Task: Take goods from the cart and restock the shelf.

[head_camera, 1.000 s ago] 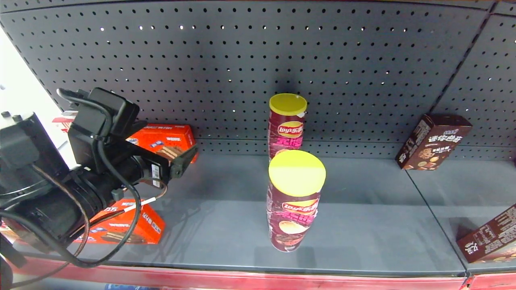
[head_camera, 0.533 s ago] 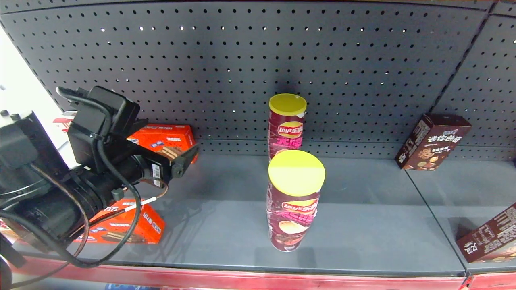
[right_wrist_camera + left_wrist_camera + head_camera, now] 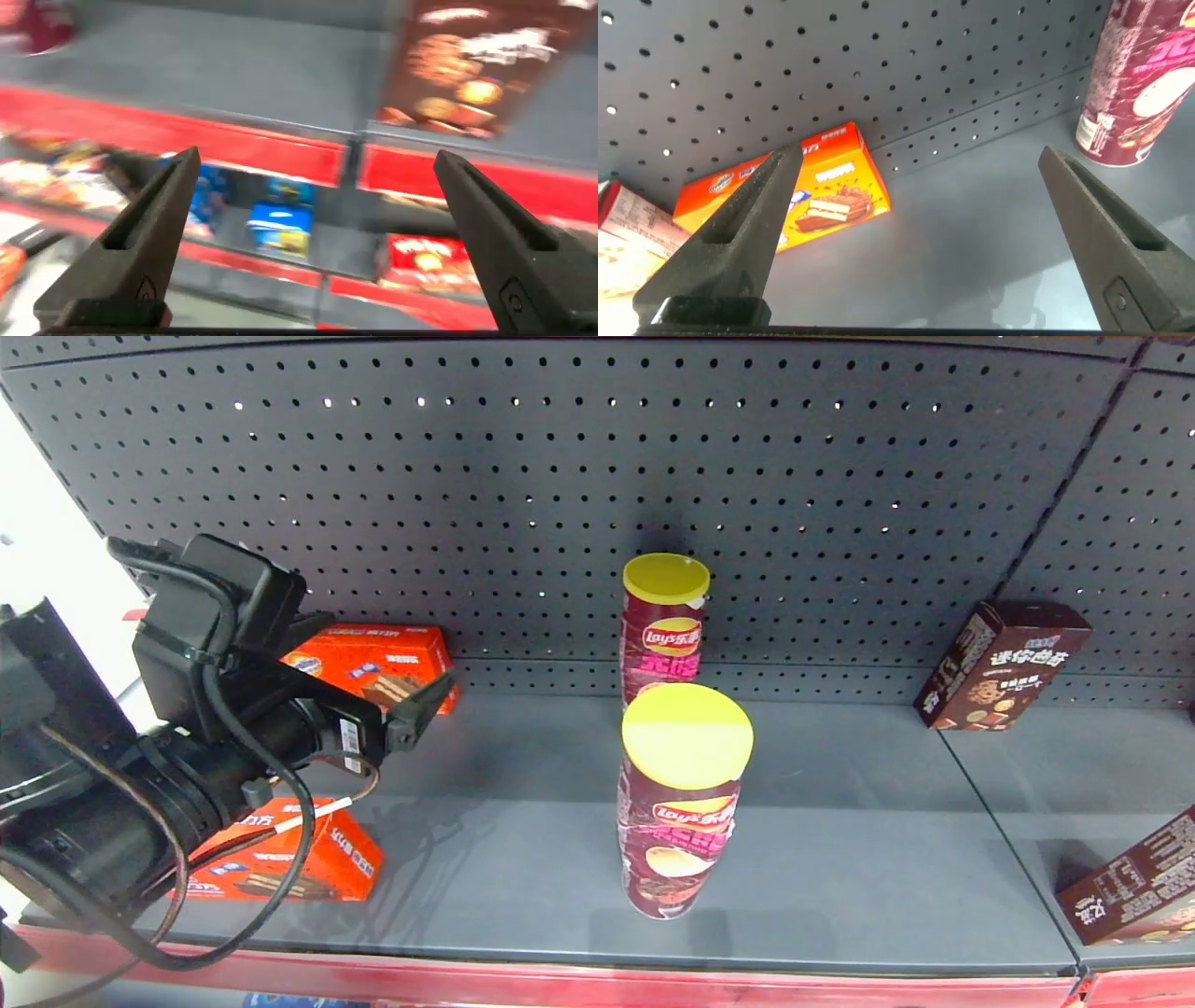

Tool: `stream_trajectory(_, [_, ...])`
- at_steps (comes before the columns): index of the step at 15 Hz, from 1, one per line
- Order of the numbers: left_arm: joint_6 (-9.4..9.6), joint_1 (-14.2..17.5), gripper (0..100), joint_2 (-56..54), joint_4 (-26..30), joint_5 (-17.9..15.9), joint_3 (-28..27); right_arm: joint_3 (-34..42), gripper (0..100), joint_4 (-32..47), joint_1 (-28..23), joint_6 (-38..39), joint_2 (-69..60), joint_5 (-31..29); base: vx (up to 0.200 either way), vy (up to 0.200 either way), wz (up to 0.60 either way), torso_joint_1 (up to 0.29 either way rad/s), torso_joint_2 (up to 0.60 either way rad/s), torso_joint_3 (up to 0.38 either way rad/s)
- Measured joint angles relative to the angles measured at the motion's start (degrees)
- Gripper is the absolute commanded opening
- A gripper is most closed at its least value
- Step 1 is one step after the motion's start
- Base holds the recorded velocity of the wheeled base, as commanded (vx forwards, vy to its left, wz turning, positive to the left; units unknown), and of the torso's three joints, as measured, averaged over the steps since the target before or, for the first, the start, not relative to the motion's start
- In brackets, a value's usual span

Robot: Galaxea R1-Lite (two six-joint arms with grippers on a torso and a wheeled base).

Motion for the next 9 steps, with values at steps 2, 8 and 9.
stream_trajectory(2, [0.22,-0.1,100,0.0,0.0,-0.5,-0.2,-0.2,100,0.2,-7.4,0.3,0.0,1.8,0.000,0.000,0.00,0.000,0.00,0.000])
stream_trajectory(8, [0.29,-0.2,100,-0.1,0.0,-0.7,0.2,-0.2,100,0.0,-9.4,1.4,-0.4,13.7,0.000,0.000,0.00,0.000,0.00,0.000])
stream_trajectory(9, [0.29,-0.2,100,-0.1,0.0,-0.7,0.3,-0.2,100,0.0,-8.3,1.4,-0.4,13.7,0.000,0.000,0.00,0.000,0.00,0.000])
